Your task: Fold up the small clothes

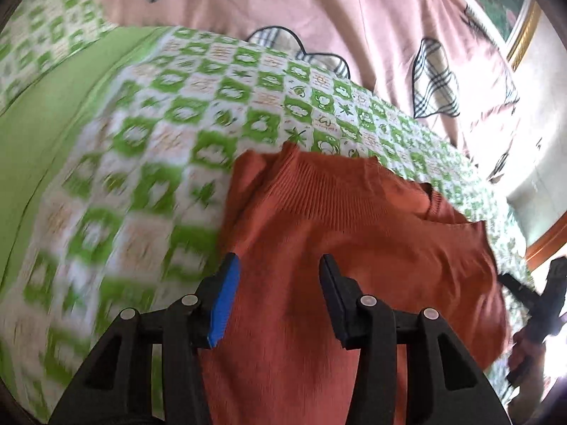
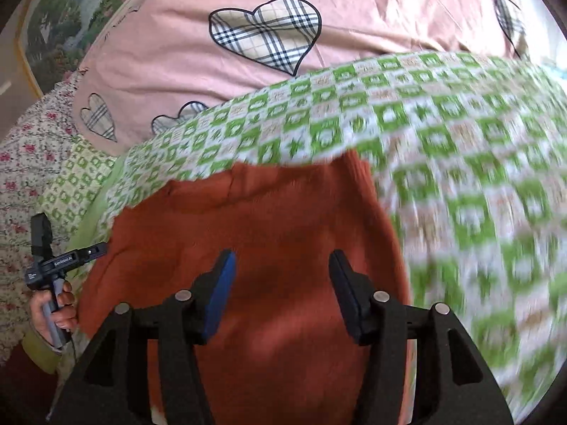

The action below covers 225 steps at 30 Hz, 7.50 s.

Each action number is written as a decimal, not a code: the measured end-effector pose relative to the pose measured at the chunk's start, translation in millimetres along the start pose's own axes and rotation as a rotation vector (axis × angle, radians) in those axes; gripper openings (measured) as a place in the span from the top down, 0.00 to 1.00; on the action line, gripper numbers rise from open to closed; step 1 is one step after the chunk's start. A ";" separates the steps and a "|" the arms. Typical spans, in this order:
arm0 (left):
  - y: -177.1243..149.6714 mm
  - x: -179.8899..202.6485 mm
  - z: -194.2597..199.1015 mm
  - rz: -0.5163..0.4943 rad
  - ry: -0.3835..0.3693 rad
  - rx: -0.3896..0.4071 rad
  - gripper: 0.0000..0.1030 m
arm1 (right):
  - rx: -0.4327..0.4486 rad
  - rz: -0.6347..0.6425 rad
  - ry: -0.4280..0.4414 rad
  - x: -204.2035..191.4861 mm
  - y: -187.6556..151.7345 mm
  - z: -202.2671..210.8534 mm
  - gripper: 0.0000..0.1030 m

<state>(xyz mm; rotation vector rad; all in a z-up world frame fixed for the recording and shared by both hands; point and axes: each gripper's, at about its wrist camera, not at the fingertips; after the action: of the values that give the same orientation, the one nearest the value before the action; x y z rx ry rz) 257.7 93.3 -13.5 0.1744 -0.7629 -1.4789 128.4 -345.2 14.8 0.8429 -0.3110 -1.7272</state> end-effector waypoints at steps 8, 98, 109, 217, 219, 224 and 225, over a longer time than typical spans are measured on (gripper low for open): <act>-68.5 -3.5 66.8 0.003 -0.019 0.019 0.53 | -0.005 -0.110 -0.025 21.2 -57.3 30.6 0.45; -109.9 307.0 3.0 -0.441 -0.459 -0.036 0.95 | -0.102 0.048 0.296 -22.6 57.7 0.2 0.85; -131.9 349.0 -41.4 -0.502 -0.509 -0.143 0.95 | -0.093 -0.040 0.205 48.3 38.6 0.6 0.85; -24.9 -16.5 31.2 0.103 -0.148 -0.024 0.53 | -0.190 0.039 0.308 -127.3 -45.1 -54.6 0.55; -36.3 -10.2 32.9 0.081 -0.149 -0.039 0.53 | -0.208 0.046 0.294 -128.7 -44.2 -64.2 0.55; -48.2 -2.0 36.7 0.038 -0.116 -0.052 0.53 | -0.214 0.040 0.295 -130.8 -41.5 -75.1 0.86; -48.4 -1.5 38.7 0.039 -0.115 -0.054 0.53 | -0.196 0.025 0.321 -131.1 -38.5 -68.3 0.89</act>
<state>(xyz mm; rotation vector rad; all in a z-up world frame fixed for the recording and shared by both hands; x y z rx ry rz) 196.4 101.7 -11.3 0.0336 -0.8131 -1.4804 160.9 -197.6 -7.2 0.9485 0.0618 -1.5405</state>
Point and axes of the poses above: each gripper's, at about its wrist camera, not at the fingertips, and z roughly against the way its jaws point, x to its right, y to its top, and after that the axes turned 3 degrees about -x, right-handed
